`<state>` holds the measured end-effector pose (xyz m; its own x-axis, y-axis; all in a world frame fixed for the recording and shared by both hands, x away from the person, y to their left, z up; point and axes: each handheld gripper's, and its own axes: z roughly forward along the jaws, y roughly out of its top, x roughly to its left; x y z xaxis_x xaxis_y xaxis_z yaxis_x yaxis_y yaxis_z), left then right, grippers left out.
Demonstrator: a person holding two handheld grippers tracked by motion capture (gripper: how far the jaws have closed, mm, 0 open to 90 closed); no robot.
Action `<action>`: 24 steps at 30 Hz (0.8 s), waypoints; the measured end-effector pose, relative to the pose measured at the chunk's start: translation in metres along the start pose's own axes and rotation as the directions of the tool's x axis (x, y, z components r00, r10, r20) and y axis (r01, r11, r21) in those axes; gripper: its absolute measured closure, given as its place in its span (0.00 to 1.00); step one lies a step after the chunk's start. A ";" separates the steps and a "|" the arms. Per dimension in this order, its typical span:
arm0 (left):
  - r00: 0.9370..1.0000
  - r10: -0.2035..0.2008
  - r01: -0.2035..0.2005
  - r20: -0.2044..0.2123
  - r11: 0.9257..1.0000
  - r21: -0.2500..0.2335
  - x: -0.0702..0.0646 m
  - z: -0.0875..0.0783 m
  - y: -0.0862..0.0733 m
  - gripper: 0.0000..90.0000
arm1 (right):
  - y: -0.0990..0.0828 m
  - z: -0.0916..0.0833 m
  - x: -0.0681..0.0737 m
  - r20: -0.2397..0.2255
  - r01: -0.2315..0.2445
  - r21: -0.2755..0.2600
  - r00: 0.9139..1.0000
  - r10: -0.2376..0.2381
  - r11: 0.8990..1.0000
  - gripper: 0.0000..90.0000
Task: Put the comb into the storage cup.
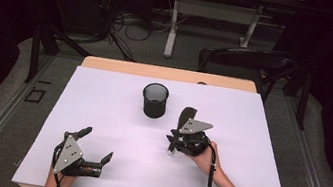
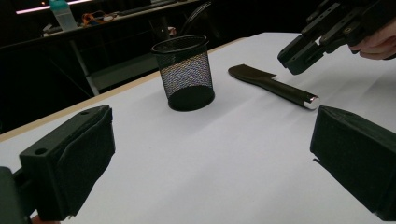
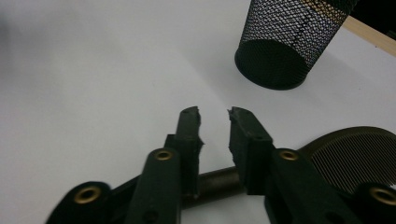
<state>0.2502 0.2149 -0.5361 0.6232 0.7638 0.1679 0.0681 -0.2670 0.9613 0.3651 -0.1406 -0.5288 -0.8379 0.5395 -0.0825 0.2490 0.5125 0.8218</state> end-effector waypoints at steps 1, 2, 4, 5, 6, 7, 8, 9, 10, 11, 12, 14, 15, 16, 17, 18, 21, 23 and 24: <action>1.000 0.001 -0.001 -0.001 1.000 0.001 0.000 0.000 0.000 0.00 | 0.000 0.001 0.000 0.004 0.001 0.004 1.000 -0.001 1.000 0.89; 1.000 0.001 -0.001 -0.001 1.000 0.000 0.000 0.000 0.000 0.00 | 0.000 0.002 0.001 0.010 0.003 0.011 1.000 -0.003 1.000 0.92; 1.000 0.001 -0.001 -0.001 1.000 0.001 0.000 0.000 0.000 0.00 | 0.000 0.004 0.002 0.019 0.001 0.020 1.000 -0.001 1.000 0.98; 1.000 0.002 -0.002 0.000 1.000 0.002 0.000 0.000 0.000 0.00 | 0.000 0.005 0.002 0.023 0.005 0.027 1.000 -0.005 1.000 1.00; 1.000 0.001 -0.001 0.001 1.000 0.002 0.000 0.000 0.000 0.00 | 0.000 0.006 0.003 0.022 -0.001 0.031 1.000 0.000 1.000 1.00; 1.000 0.002 -0.002 0.000 1.000 0.002 0.000 0.000 0.000 0.00 | -0.001 0.007 0.004 0.022 0.000 0.032 1.000 0.000 0.999 1.00; 1.000 0.002 -0.002 0.000 1.000 0.001 0.000 0.000 0.000 0.00 | -0.001 0.007 0.005 0.020 0.006 0.041 1.000 -0.007 0.999 1.00; 1.000 0.002 -0.002 -0.001 1.000 0.001 0.000 0.000 0.000 0.00 | -0.001 0.008 0.007 0.022 0.007 0.045 1.000 -0.008 0.999 1.00; 1.000 0.003 -0.003 -0.003 1.000 0.001 0.001 0.000 0.000 0.00 | -0.001 0.008 0.008 0.018 0.013 0.051 1.000 -0.014 0.999 1.00; 1.000 0.001 -0.001 -0.003 1.000 0.000 0.000 -0.001 0.000 0.00 | -0.001 0.010 0.010 0.017 0.017 0.053 1.000 -0.018 0.998 1.00; 1.000 0.000 0.000 -0.003 1.000 -0.002 0.001 -0.001 0.000 0.00 | -0.001 0.010 0.011 0.016 0.024 0.064 1.000 -0.025 0.998 1.00; 1.000 0.000 0.000 -0.003 1.000 -0.001 0.000 -0.001 0.000 0.00 | -0.001 0.012 0.013 0.010 0.028 0.067 1.000 -0.029 0.997 1.00; 1.000 0.000 0.000 -0.002 1.000 -0.002 0.000 -0.001 0.000 0.00 | -0.002 0.013 0.014 0.009 0.029 0.074 1.000 -0.029 0.997 1.00; 1.000 0.003 -0.003 -0.001 1.000 0.000 0.000 -0.001 0.000 0.00 | -0.002 0.014 0.014 0.007 0.029 0.079 1.000 -0.030 0.996 1.00; 1.000 0.004 -0.004 0.000 1.000 0.000 0.000 0.000 0.000 0.00 | -0.003 0.014 0.015 0.002 0.030 0.087 1.000 -0.030 0.996 1.00; 1.000 0.004 -0.004 0.000 1.000 0.001 0.000 0.000 0.000 0.00 | -0.003 0.015 0.015 0.003 0.029 0.089 1.000 -0.029 0.996 1.00; 1.000 0.003 -0.003 0.003 1.000 0.001 0.000 0.001 0.000 0.00 | -0.004 0.018 0.014 -0.013 0.022 0.100 1.000 -0.021 0.995 1.00; 1.000 0.003 -0.003 0.003 1.000 0.001 0.000 0.000 0.000 0.00 | -0.006 0.020 0.016 -0.021 0.016 0.126 1.000 -0.014 0.992 1.00; 1.000 0.004 -0.004 0.002 1.000 0.000 0.000 0.000 0.000 0.00 | -0.006 0.021 0.017 -0.024 0.022 0.129 1.000 -0.020 0.991 1.00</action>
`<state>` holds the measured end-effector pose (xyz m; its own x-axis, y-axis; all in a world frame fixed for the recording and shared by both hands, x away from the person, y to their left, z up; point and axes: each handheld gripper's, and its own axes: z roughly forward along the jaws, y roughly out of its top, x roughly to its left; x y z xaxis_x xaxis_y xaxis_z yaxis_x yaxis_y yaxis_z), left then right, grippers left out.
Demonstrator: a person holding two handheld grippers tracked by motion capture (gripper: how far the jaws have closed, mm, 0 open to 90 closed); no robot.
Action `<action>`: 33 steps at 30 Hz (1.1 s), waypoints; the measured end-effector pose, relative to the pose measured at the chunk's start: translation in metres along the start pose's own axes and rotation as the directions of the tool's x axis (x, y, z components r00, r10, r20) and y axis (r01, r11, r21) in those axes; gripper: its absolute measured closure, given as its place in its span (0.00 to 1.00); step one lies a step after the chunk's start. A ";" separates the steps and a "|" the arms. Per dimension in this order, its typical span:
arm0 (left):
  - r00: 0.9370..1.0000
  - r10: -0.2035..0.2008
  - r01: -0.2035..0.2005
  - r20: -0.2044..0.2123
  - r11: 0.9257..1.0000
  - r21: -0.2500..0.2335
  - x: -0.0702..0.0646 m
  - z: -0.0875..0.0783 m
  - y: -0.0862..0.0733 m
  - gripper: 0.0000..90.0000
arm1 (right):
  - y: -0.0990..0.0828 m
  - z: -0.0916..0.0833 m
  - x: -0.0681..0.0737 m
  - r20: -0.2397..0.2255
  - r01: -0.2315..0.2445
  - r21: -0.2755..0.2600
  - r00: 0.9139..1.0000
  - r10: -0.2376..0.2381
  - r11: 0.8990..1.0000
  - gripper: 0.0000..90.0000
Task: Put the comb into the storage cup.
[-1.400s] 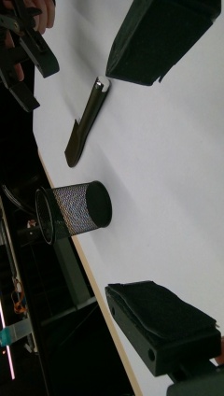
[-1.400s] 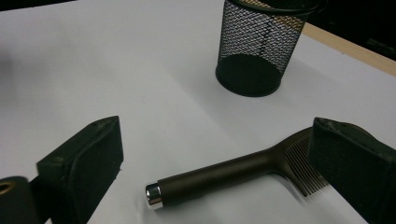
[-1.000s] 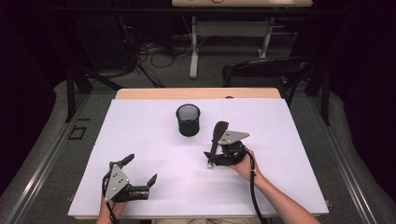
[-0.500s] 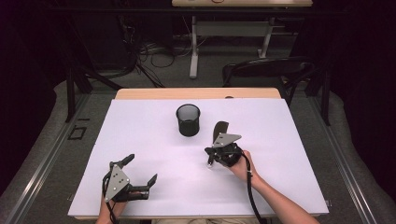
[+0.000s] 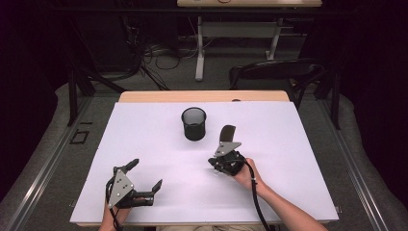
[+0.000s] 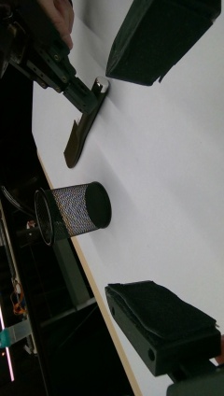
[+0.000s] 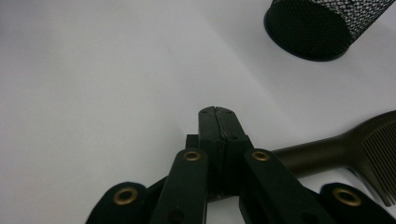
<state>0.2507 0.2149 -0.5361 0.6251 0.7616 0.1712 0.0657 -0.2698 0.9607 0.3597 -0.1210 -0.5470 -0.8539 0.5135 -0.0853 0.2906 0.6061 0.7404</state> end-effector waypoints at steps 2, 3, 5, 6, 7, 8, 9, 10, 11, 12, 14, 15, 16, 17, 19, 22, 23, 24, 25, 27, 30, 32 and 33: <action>1.000 -0.003 0.003 0.000 1.000 -0.001 0.000 0.000 0.000 0.00 | 0.000 0.001 0.001 -0.007 -0.001 0.005 1.000 0.001 1.000 1.00; 1.000 -0.003 0.003 0.001 1.000 -0.001 0.000 0.000 0.000 0.00 | 0.001 0.000 0.001 -0.013 0.005 0.006 1.000 -0.005 1.000 1.00; 1.000 -0.001 0.001 0.001 1.000 0.000 0.000 0.000 0.000 0.00 | 0.001 0.001 0.004 -0.019 0.008 0.016 1.000 -0.007 1.000 1.00; 1.000 -0.002 0.002 0.001 1.000 -0.001 0.000 0.000 0.000 0.00 | 0.001 0.001 0.005 -0.022 0.009 0.027 1.000 -0.009 1.000 1.00; 1.000 -0.003 0.003 0.001 1.000 -0.002 0.000 0.000 0.000 0.00 | 0.001 0.002 0.005 -0.026 0.015 0.033 1.000 -0.014 0.999 1.00; 1.000 -0.004 0.004 0.002 1.000 -0.001 0.000 0.000 0.000 0.00 | 0.001 0.003 0.006 -0.030 0.009 0.039 1.000 -0.008 0.999 1.00; 1.000 -0.004 0.004 0.002 1.000 0.000 0.000 0.000 0.000 0.00 | 0.000 0.003 0.006 -0.032 0.012 0.047 0.999 -0.010 0.999 1.00; 1.000 -0.004 0.004 0.002 1.000 -0.001 0.000 0.000 0.000 0.00 | 0.000 0.003 0.006 -0.032 0.008 0.055 0.999 -0.006 0.998 1.00; 1.000 -0.004 0.004 0.002 1.000 -0.001 0.000 0.000 0.000 0.00 | 0.000 0.004 0.005 -0.036 0.015 0.059 0.999 -0.013 0.998 1.00; 1.000 -0.005 0.005 0.002 1.000 -0.001 0.000 0.000 0.000 0.00 | -0.001 0.004 0.005 -0.040 0.013 0.063 0.999 -0.011 0.998 1.00; 1.000 -0.004 0.004 0.002 1.000 0.001 0.000 0.000 0.000 0.00 | -0.001 0.004 0.004 -0.037 0.013 0.072 0.999 -0.010 0.997 1.00; 1.000 -0.004 0.004 0.002 1.000 0.001 0.000 0.000 0.000 0.00 | -0.002 0.004 0.003 -0.037 0.006 0.074 0.999 -0.003 0.997 1.00; 1.000 -0.004 0.004 0.001 1.000 0.001 0.000 0.000 0.000 0.00 | -0.002 0.003 0.003 -0.035 0.002 0.076 0.999 0.001 0.997 1.00; 1.000 -0.003 0.003 0.001 1.000 0.001 0.000 0.000 0.000 0.00 | -0.002 0.003 0.002 -0.033 0.005 0.076 0.999 -0.003 0.997 1.00; 1.000 -0.003 0.003 0.001 1.000 0.000 0.000 0.000 0.000 0.00 | -0.002 0.003 0.001 -0.032 0.003 0.084 0.999 0.000 0.996 1.00; 1.000 -0.003 0.003 0.000 1.000 -0.002 0.001 0.000 0.000 0.00 | -0.003 0.003 0.002 -0.032 -0.007 0.099 0.999 0.010 0.995 1.00; 1.000 -0.003 0.003 -0.001 1.000 -0.003 0.001 0.000 0.000 0.00 | -0.004 0.003 0.002 -0.033 -0.009 0.100 0.999 0.013 0.995 1.00; 1.000 -0.002 0.002 -0.001 1.000 -0.003 0.001 0.000 0.000 0.00 | -0.004 0.003 0.002 -0.033 -0.005 0.100 0.999 0.008 0.995 1.00; 1.000 -0.003 0.003 -0.002 1.000 -0.003 0.001 0.000 0.000 0.00 | -0.004 0.003 0.002 -0.032 -0.006 0.102 0.999 0.010 0.995 1.00; 1.000 -0.005 0.005 -0.003 1.000 -0.003 0.001 -0.001 0.000 0.00 | -0.004 0.002 0.001 -0.028 -0.008 0.101 1.000 0.010 0.995 1.00; 1.000 -0.004 0.004 -0.003 1.000 -0.004 0.001 -0.001 0.000 0.00 | -0.005 0.001 0.001 -0.024 -0.015 0.107 1.000 0.017 0.994 1.00; 1.000 -0.003 0.003 -0.003 1.000 -0.004 0.001 -0.001 0.000 0.00 | -0.005 0.000 0.000 -0.022 -0.017 0.108 1.000 0.020 0.994 1.00; 1.000 -0.005 0.005 -0.003 1.000 -0.004 0.001 -0.001 0.000 0.00 | -0.006 0.000 0.000 -0.021 -0.022 0.112 0.999 0.025 0.993 1.00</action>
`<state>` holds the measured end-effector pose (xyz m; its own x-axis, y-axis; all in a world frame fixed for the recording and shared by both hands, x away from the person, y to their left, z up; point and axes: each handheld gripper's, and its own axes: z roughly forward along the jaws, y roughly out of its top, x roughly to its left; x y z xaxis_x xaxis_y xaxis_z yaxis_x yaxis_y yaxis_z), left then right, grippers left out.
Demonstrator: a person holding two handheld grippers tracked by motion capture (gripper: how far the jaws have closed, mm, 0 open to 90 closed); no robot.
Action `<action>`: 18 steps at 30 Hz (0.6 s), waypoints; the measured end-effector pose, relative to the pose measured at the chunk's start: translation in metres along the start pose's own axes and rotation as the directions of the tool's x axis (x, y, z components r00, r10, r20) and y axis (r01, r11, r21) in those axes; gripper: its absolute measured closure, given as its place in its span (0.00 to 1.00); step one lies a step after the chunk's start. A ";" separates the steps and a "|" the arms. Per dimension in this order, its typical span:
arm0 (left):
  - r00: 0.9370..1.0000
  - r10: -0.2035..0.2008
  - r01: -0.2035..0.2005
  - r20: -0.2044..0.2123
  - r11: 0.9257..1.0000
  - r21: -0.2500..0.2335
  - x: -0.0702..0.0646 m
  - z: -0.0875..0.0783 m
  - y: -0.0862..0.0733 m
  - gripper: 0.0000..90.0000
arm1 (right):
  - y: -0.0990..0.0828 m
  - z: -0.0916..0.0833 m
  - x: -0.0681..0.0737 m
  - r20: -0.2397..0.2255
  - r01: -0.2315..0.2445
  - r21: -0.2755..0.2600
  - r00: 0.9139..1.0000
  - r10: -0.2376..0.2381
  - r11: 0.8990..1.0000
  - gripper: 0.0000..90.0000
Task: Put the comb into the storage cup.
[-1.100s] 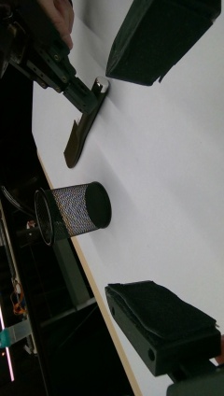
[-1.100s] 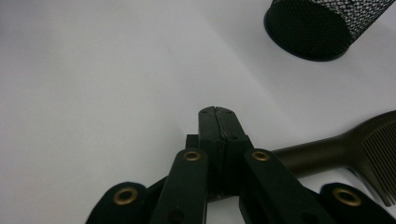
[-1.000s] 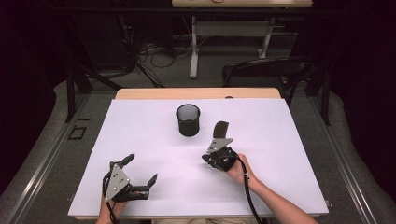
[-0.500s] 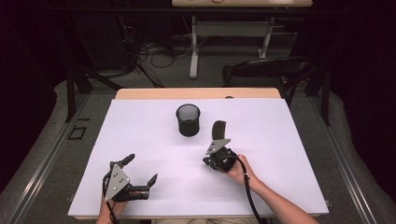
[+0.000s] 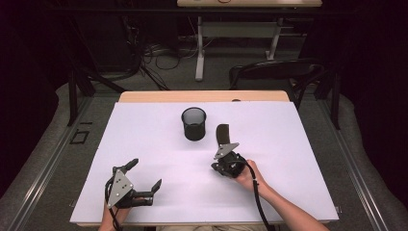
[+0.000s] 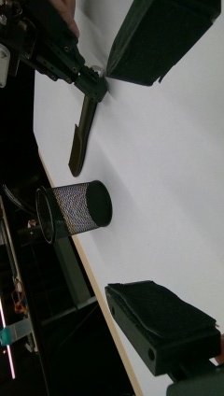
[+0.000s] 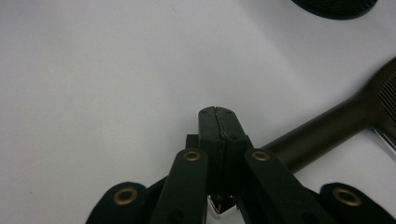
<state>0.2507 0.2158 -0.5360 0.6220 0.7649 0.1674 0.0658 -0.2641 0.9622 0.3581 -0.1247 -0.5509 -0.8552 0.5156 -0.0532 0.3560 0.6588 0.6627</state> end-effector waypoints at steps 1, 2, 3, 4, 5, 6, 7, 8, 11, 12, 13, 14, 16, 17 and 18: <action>1.000 0.000 0.000 0.000 1.000 0.000 0.000 0.000 0.000 0.00 | 0.000 -0.001 0.000 0.000 -0.002 0.001 1.000 0.002 1.000 1.00; 1.000 0.000 0.000 0.000 1.000 0.000 0.000 0.000 0.000 0.00 | -0.001 -0.001 -0.001 0.000 0.002 -0.001 1.000 -0.002 1.000 1.00; 1.000 0.000 0.000 0.000 1.000 0.000 0.000 0.000 0.000 0.00 | -0.001 -0.001 -0.002 0.003 0.003 -0.001 1.000 -0.003 1.000 1.00; 1.000 0.000 0.000 0.000 1.000 0.000 0.000 0.000 0.000 0.00 | -0.001 -0.001 -0.002 0.003 0.004 0.001 1.000 -0.004 1.000 1.00; 1.000 0.000 0.000 0.000 1.000 0.000 0.000 0.000 0.000 0.00 | -0.001 -0.002 -0.002 0.004 -0.011 0.004 1.000 0.011 1.000 1.00; 1.000 0.001 -0.001 0.000 1.000 0.000 0.000 0.000 0.000 0.00 | -0.001 -0.002 -0.002 0.004 -0.007 0.003 1.000 0.007 1.000 1.00; 1.000 0.000 0.000 0.000 1.000 0.000 0.000 0.000 0.000 0.00 | -0.002 -0.002 -0.003 0.005 -0.004 0.006 1.000 0.004 1.000 1.00; 1.000 -0.001 0.001 0.000 1.000 -0.001 0.000 0.000 0.000 0.00 | -0.002 -0.003 -0.003 0.005 -0.006 0.008 1.000 0.006 1.000 1.00; 1.000 -0.002 0.002 0.004 1.000 -0.003 0.000 0.000 0.000 0.00 | -0.002 -0.003 -0.003 0.006 -0.014 0.015 1.000 0.014 1.000 1.00; 1.000 -0.002 0.003 0.005 1.000 -0.008 0.000 0.000 0.000 0.00 | -0.003 -0.003 -0.003 0.004 -0.012 0.015 1.000 0.012 1.000 1.00; 1.000 -0.001 0.001 0.005 1.000 -0.009 0.000 -0.001 0.000 0.00 | -0.003 -0.003 -0.004 0.002 -0.014 0.017 1.000 0.014 1.000 1.00; 1.000 0.001 -0.001 0.004 1.000 -0.006 0.000 -0.001 0.000 0.00 | -0.003 -0.003 -0.004 0.002 -0.014 0.017 1.000 0.014 1.000 1.00; 1.000 -0.001 0.001 0.004 1.000 -0.006 0.000 -0.001 0.000 0.00 | -0.004 -0.004 -0.006 0.000 -0.021 0.019 1.000 0.021 1.000 1.00; 1.000 -0.001 0.001 0.003 1.000 -0.007 0.000 -0.001 0.000 0.00 | -0.005 -0.004 -0.006 0.002 -0.025 0.020 1.000 0.025 0.999 1.00; 1.000 -0.001 0.001 0.003 1.000 -0.006 0.000 0.000 0.000 0.00 | -0.005 -0.004 -0.006 0.003 -0.031 0.022 1.000 0.031 0.999 1.00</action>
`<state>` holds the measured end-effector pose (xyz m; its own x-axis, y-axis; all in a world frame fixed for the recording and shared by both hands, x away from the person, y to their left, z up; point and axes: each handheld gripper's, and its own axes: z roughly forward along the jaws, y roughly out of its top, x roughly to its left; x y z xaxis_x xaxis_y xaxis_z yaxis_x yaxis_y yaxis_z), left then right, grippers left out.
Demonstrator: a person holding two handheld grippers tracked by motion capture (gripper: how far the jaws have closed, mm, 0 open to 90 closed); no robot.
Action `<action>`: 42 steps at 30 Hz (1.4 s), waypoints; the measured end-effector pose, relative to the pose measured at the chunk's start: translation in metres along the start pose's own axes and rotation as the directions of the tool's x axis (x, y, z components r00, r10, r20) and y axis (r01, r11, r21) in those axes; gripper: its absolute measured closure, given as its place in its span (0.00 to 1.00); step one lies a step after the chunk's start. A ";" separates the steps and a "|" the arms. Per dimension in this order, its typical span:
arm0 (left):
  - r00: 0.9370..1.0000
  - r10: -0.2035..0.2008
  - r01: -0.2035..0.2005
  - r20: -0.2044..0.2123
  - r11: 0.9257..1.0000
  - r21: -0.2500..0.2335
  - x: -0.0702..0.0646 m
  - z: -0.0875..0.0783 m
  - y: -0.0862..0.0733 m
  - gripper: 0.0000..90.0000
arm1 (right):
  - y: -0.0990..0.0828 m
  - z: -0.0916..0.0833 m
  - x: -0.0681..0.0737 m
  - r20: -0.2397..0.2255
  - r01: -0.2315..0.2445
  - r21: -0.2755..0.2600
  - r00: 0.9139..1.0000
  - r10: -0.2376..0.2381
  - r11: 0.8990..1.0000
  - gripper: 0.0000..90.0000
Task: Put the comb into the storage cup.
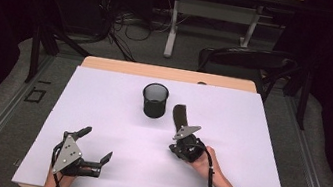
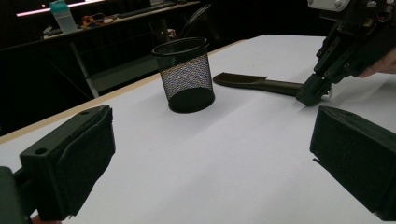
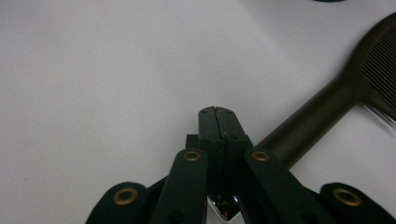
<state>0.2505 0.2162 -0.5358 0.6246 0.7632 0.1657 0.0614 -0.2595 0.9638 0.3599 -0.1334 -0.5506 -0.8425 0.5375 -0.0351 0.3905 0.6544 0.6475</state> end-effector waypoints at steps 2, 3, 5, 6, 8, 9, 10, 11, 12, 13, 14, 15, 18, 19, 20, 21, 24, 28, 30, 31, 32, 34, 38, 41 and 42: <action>1.000 0.003 -0.003 0.001 1.000 0.003 0.000 0.000 0.000 0.00 | 0.000 0.000 0.000 0.001 -0.003 0.000 1.000 0.003 1.000 1.00; 1.000 0.006 -0.006 0.002 1.000 0.004 0.000 0.000 0.000 0.00 | -0.001 0.000 0.000 0.003 -0.008 0.003 1.000 0.008 1.000 1.00; 1.000 0.003 -0.003 -0.001 1.000 0.002 0.000 0.000 0.000 0.00 | -0.001 0.000 -0.001 0.005 -0.009 0.004 1.000 0.009 1.000 1.00; 1.000 0.001 -0.001 0.000 1.000 0.001 0.000 0.000 0.000 0.00 | -0.001 0.000 -0.001 0.005 -0.011 0.005 1.000 0.011 1.000 1.00; 1.000 0.002 -0.002 -0.002 1.000 0.003 0.000 0.000 0.000 0.00 | -0.001 0.000 -0.001 0.005 -0.007 0.005 1.000 0.007 1.000 1.00; 1.000 0.002 -0.002 -0.001 1.000 0.004 0.000 0.000 0.000 0.00 | -0.001 0.000 -0.002 0.005 -0.007 0.007 1.000 0.007 1.000 1.00; 1.000 0.001 -0.001 0.000 1.000 0.004 0.000 0.000 0.000 0.00 | -0.002 0.000 -0.002 0.005 -0.009 0.008 1.000 0.009 1.000 1.00; 1.000 0.004 -0.004 0.002 1.000 0.004 0.000 0.000 0.000 0.00 | -0.002 0.000 -0.002 0.006 -0.009 0.011 1.000 0.009 1.000 1.00; 1.000 0.005 -0.005 0.003 1.000 0.005 0.000 0.001 0.000 0.00 | -0.002 -0.001 -0.002 0.007 -0.010 0.012 1.000 0.010 1.000 1.00; 1.000 0.006 -0.006 0.003 1.000 0.006 0.000 0.001 0.000 0.00 | -0.002 -0.001 -0.002 0.009 -0.017 0.014 1.000 0.017 1.000 1.00; 1.000 0.006 -0.006 0.002 1.000 0.006 0.000 0.001 0.000 0.00 | -0.002 -0.001 -0.002 0.008 -0.018 0.013 1.000 0.018 1.000 1.00; 1.000 0.004 -0.004 0.002 1.000 0.004 0.000 0.001 0.000 0.00 | -0.002 -0.001 -0.003 0.009 -0.015 0.013 1.000 0.015 1.000 1.00; 1.000 0.003 -0.003 0.000 1.000 0.004 0.000 0.000 0.000 0.00 | -0.003 -0.002 -0.004 0.011 -0.025 0.016 1.000 0.025 1.000 1.00; 1.000 0.002 -0.002 0.000 1.000 0.004 0.000 0.000 0.000 0.00 | -0.003 -0.002 -0.005 0.009 -0.026 0.016 1.000 0.026 1.000 1.00; 1.000 0.003 -0.003 -0.001 1.000 0.004 0.000 0.000 0.000 0.00 | -0.004 -0.002 -0.005 0.009 -0.022 0.015 1.000 0.022 1.000 1.00; 1.000 0.004 -0.004 -0.001 1.000 0.004 0.000 0.000 0.000 0.00 | -0.004 -0.002 -0.005 0.009 -0.023 0.015 1.000 0.023 1.000 1.00; 1.000 0.006 -0.006 0.000 1.000 0.005 0.000 0.000 0.000 0.00 | -0.004 -0.003 -0.005 0.011 -0.028 0.016 1.000 0.028 0.999 1.00; 1.000 0.002 -0.002 -0.001 1.000 0.004 0.000 0.000 0.000 0.00 | -0.004 -0.003 -0.006 0.013 -0.030 0.019 0.999 0.030 0.999 1.00; 1.000 0.003 -0.003 -0.002 1.000 0.004 0.000 0.000 0.000 0.00 | -0.005 -0.004 -0.006 0.016 -0.033 0.021 0.999 0.033 0.999 1.00; 1.000 0.002 -0.002 -0.001 1.000 0.003 0.000 0.000 0.000 0.00 | -0.005 -0.004 -0.006 0.016 -0.034 0.021 0.999 0.033 0.999 1.00; 1.000 0.003 -0.003 -0.001 1.000 0.004 0.000 0.000 0.000 0.00 | -0.005 -0.004 -0.007 0.015 -0.038 0.019 0.999 0.038 0.999 1.00; 1.000 0.002 -0.002 -0.002 1.000 0.004 0.000 0.000 0.000 0.00 | -0.005 -0.004 -0.007 0.017 -0.035 0.019 0.999 0.035 0.999 1.00; 1.000 0.003 -0.003 -0.002 1.000 0.003 0.000 0.000 0.000 0.00 | -0.006 -0.004 -0.008 0.019 -0.032 0.019 0.999 0.032 0.999 1.00; 1.000 0.002 -0.002 -0.002 1.000 0.003 0.000 0.000 0.000 0.00 | -0.006 -0.005 -0.009 0.023 -0.030 0.022 0.999 0.029 0.999 1.00; 1.000 0.002 -0.002 -0.001 1.000 0.002 0.000 0.000 0.000 0.00 | -0.007 -0.005 -0.009 0.023 -0.037 0.022 0.999 0.037 0.999 1.00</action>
<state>0.2504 0.2162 -0.5357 0.6238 0.7634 0.1676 0.0620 -0.2622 0.9630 0.3632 -0.1454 -0.5505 -0.8188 0.5733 -0.0286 0.4298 0.6454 0.6314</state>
